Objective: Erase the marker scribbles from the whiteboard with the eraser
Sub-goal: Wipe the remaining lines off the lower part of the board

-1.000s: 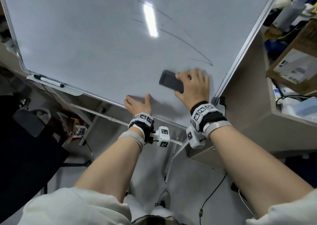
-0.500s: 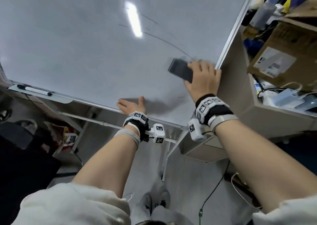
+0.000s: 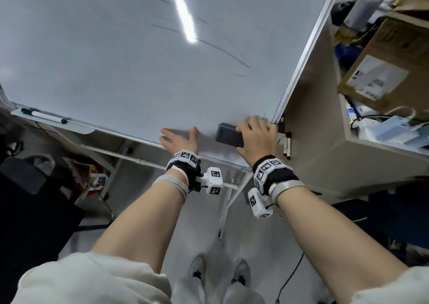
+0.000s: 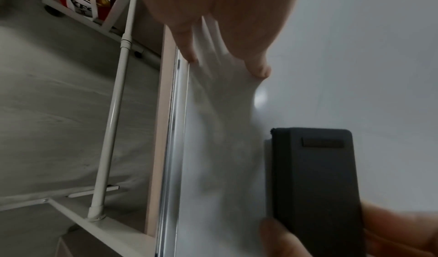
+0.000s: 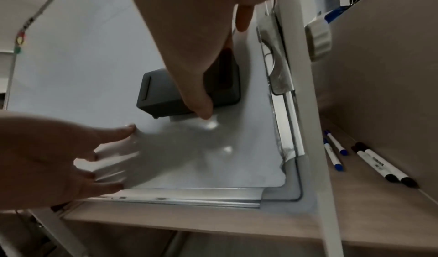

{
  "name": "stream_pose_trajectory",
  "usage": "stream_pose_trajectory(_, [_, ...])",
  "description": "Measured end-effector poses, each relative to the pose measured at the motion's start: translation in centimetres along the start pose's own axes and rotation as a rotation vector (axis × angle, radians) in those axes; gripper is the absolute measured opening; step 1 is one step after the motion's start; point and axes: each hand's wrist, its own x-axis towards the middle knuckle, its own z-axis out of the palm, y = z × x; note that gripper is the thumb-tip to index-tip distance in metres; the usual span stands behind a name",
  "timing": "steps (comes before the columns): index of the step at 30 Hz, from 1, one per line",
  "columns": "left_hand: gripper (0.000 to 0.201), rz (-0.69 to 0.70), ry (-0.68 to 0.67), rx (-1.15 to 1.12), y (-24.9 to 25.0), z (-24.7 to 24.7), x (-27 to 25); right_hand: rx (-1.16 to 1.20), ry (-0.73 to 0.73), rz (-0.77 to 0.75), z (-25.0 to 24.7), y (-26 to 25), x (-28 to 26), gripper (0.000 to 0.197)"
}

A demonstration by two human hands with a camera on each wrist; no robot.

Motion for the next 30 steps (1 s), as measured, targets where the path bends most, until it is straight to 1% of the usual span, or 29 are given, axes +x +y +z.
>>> stream_pose_trajectory(3, [0.108, -0.001, -0.005, 0.008, 0.1, -0.2, -0.2, -0.007, 0.039, -0.023, 0.0, 0.4, -0.3, 0.062])
stream_pose_trajectory(5, [0.108, -0.003, -0.013, 0.001, 0.3, -0.3, -0.4, 0.010, 0.112, -0.012, -0.6, 1.0, -0.2, 0.058])
stream_pose_trajectory(7, [0.110, 0.003, -0.011, -0.004, 0.6, -0.4, -0.8, 0.058, 0.241, 0.053, -2.0, 1.8, 0.8, 0.052])
stream_pose_trajectory(9, [0.112, 0.000, -0.011, 0.002, 0.7, -0.4, -1.1, 0.087, 0.368, 0.153, -3.9, 2.8, 2.5, 0.049])
stream_pose_trajectory(10, [0.112, -0.004, -0.009, 0.005, 0.8, -0.4, -1.1, 0.092, 0.415, 0.190, -4.8, 3.4, 3.3, 0.048])
stream_pose_trajectory(12, [0.112, -0.006, -0.004, 0.020, 0.7, -0.3, -1.0, 0.093, 0.457, 0.228, -5.5, 4.1, 4.2, 0.047])
stream_pose_trajectory(14, [0.112, -0.004, -0.002, 0.029, 0.6, -0.1, -0.8, 0.106, 0.460, 0.221, -4.9, 4.2, 3.8, 0.047])
stream_pose_trajectory(15, [0.112, -0.004, 0.000, 0.029, 0.6, -0.1, -0.7, 0.110, 0.432, 0.203, -4.2, 4.0, 3.2, 0.048])
stream_pose_trajectory(18, [0.112, -0.009, 0.002, 0.022, 0.4, 0.1, -0.6, 0.077, 0.268, 0.088, -1.6, 2.9, 0.7, 0.053])
stream_pose_trajectory(20, [0.112, -0.007, 0.000, 0.023, 0.5, 0.1, -0.5, 0.058, 0.194, 0.031, -0.4, 2.5, -0.3, 0.056])
stream_pose_trajectory(23, [0.113, -0.011, 0.000, 0.035, 0.7, 0.0, -0.7, 0.058, 0.176, 0.009, 0.0, 2.7, -0.5, 0.057])
stream_pose_trajectory(24, [0.113, -0.012, -0.004, 0.049, 0.8, -0.2, -0.8, 0.074, 0.196, 0.032, -0.2, 2.8, -0.5, 0.056])
stream_pose_trajectory(25, [0.113, -0.005, -0.002, 0.078, 1.0, -0.4, -1.0, 0.112, 0.229, 0.091, -0.7, 2.8, -0.2, 0.053])
stream_pose_trajectory(28, [0.117, 0.067, 0.058, 0.156, 2.2, -1.3, -1.1, 0.268, 0.358, 0.346, -3.7, 2.5, 2.3, 0.047])
stream_pose_trajectory(30, [0.117, 0.091, 0.082, 0.137, 3.5, -2.3, -0.9, 0.305, 0.397, 0.391, -5.9, 2.4, 4.4, 0.048])
